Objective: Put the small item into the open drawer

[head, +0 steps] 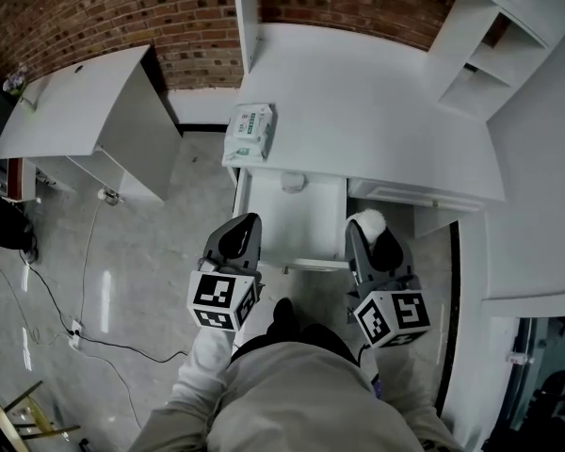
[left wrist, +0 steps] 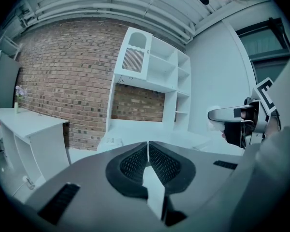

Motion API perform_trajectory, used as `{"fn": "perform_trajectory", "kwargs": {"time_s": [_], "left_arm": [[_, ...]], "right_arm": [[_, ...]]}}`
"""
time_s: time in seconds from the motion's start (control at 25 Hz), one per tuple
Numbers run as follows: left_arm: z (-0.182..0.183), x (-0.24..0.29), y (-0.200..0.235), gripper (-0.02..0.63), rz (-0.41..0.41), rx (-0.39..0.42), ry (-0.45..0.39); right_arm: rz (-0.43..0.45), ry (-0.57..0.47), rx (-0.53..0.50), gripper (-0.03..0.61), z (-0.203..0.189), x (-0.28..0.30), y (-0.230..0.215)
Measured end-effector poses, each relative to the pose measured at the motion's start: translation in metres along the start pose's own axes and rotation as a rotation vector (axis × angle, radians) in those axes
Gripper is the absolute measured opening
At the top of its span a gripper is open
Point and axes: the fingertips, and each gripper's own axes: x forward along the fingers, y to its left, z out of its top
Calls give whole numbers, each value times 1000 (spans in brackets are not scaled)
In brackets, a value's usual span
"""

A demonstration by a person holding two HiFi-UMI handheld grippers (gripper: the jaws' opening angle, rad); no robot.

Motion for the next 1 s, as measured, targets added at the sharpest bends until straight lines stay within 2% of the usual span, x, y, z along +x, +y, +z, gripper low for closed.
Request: {"fn": "perform_trajectory", "kwargs": {"time_s": [0.56,1.0], "left_arm": [[-6,26,11,25,-20,-10,24],[-11,50,46,25,56,-60,64]], "right_arm": [[-33,49,7,196,-19,30,-19],[29,131,12,196,-44,84,-28]]}}
